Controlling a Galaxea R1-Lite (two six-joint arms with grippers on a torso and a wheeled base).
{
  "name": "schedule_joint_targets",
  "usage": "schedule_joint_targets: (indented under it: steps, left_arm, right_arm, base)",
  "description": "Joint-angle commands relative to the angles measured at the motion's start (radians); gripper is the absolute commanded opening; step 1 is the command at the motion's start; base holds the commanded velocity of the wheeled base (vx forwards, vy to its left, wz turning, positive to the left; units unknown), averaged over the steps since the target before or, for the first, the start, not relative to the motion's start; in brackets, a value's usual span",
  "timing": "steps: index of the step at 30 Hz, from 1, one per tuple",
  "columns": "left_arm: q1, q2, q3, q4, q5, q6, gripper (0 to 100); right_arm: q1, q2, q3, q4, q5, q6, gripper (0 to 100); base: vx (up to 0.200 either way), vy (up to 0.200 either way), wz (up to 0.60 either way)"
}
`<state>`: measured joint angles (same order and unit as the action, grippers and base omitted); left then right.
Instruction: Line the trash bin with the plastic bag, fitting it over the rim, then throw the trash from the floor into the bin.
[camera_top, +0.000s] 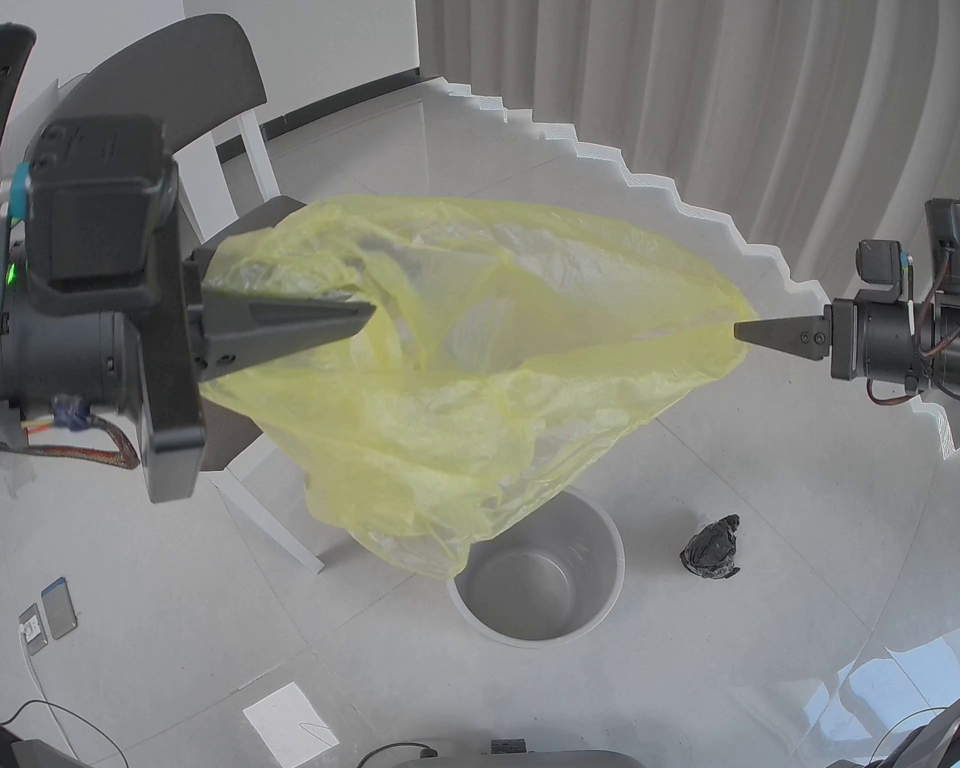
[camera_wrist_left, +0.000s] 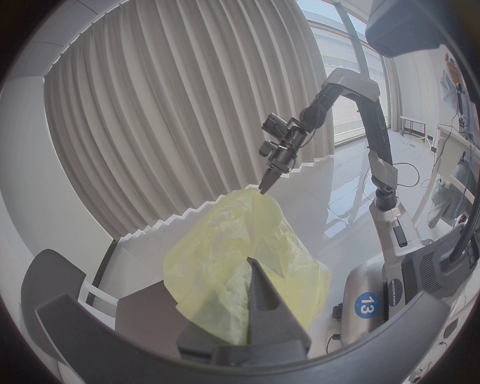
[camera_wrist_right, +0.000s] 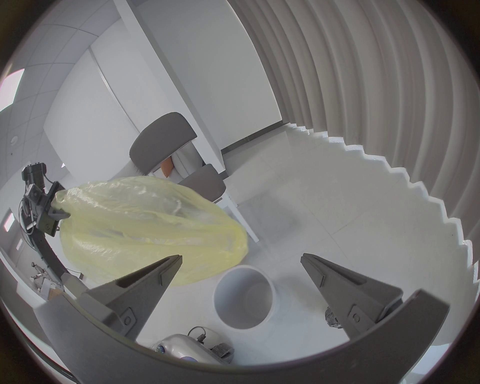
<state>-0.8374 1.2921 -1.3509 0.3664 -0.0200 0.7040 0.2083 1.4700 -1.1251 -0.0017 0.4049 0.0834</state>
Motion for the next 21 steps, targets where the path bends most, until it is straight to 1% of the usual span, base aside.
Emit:
schedule_joint_targets:
  steps: [1, 6, 7, 12, 14, 21]
  left_arm:
    - [-0.002, 0.003, 0.001, -0.027, -0.003, 0.0, 0]
    - [-0.025, 0.003, -0.004, -0.035, -0.001, 0.0, 0]
    - [-0.029, 0.004, -0.004, -0.035, -0.001, 0.0, 0]
    - [-0.029, 0.016, -0.005, -0.055, -0.001, -0.001, 0]
    - [-0.029, 0.024, -0.002, -0.067, -0.003, 0.0, 0]
    - [-0.029, 0.032, 0.004, -0.067, -0.006, -0.001, 0]
  right_arm:
    - [0.014, -0.04, 0.033, -0.008, 0.003, 0.006, 100]
    - [0.022, -0.007, 0.01, -0.02, 0.005, 0.006, 100]
    - [0.036, 0.013, -0.009, -0.031, 0.003, 0.006, 100]
    - [0.04, 0.076, -0.035, -0.05, 0.003, 0.006, 100]
    - [0.04, 0.115, -0.056, -0.081, 0.003, 0.01, 100]
    - [0.037, 0.145, -0.087, -0.096, 0.006, 0.021, 100]
  base:
    - [0.0, 0.0, 0.0]
    - [0.0, 0.0, 0.0]
    - [0.0, 0.0, 0.0]
    - [0.0, 0.0, 0.0]
    - [0.0, 0.0, 0.0]
    - [0.0, 0.0, 0.0]
